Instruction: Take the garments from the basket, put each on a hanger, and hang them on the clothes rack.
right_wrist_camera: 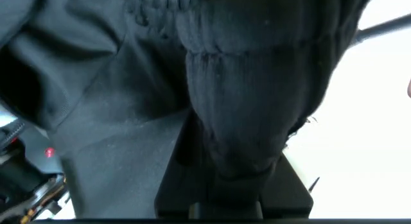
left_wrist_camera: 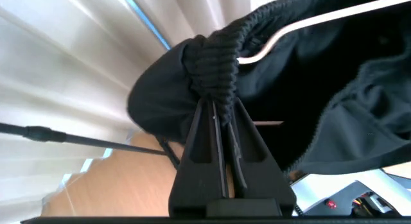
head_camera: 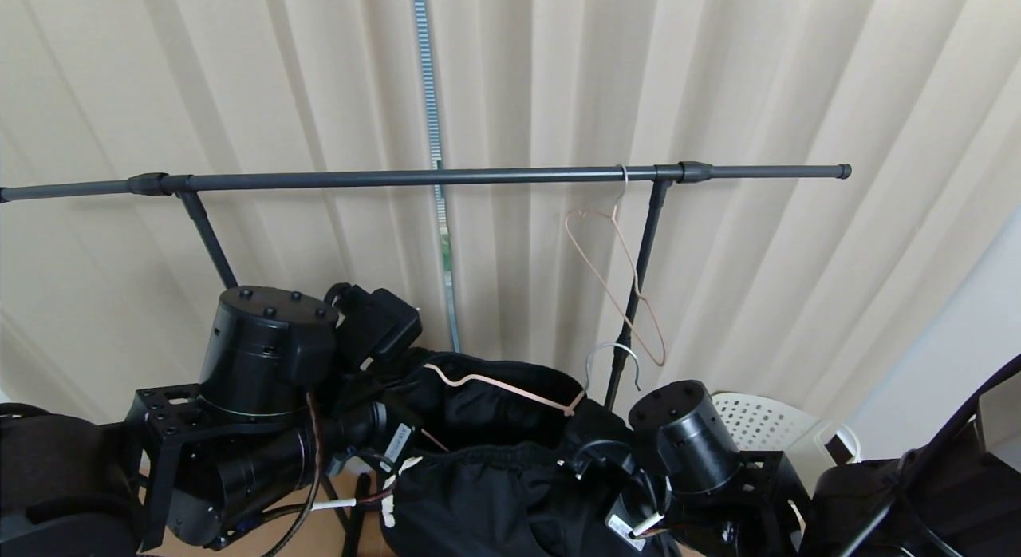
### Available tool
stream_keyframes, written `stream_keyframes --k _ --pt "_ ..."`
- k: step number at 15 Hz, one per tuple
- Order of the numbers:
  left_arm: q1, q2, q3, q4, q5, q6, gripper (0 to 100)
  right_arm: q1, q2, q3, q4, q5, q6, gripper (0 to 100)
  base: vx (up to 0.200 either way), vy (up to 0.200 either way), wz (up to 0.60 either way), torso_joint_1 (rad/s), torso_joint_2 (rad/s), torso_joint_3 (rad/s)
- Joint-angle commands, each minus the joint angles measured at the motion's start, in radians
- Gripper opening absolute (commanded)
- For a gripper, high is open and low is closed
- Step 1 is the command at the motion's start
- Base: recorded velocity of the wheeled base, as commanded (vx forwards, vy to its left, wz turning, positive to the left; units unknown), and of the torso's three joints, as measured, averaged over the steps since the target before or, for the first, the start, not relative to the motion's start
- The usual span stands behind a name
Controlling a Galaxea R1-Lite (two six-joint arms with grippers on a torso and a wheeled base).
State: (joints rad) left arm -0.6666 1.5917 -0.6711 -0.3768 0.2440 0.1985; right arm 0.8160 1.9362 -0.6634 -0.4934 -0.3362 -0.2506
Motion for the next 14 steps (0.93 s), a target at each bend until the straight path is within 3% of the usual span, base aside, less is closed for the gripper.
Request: stream_keyframes --k 1,9,14 --pt "-0.047 -0.032 -0.005 0.024 0.0 -0.004 0 0.0 0.027 -0.019 -0.001 -0.023 0.017 0 0.0 0.0 0.0 0.0 0.0 0.0" --pt "-0.067 -0.07 -0.048 0.108 0.0 -0.031 0 -0.001 0.11 -0.051 -0.001 -0.113 0.039 0 0.0 0.0 0.0 0.0 0.0 0.0" --pt "-0.096 -0.052 -0.022 0.128 -0.003 -0.05 0 -0.003 0.087 -0.07 -0.004 -0.113 0.071 0 0.0 0.0 0.0 0.0 0.0 0.0"
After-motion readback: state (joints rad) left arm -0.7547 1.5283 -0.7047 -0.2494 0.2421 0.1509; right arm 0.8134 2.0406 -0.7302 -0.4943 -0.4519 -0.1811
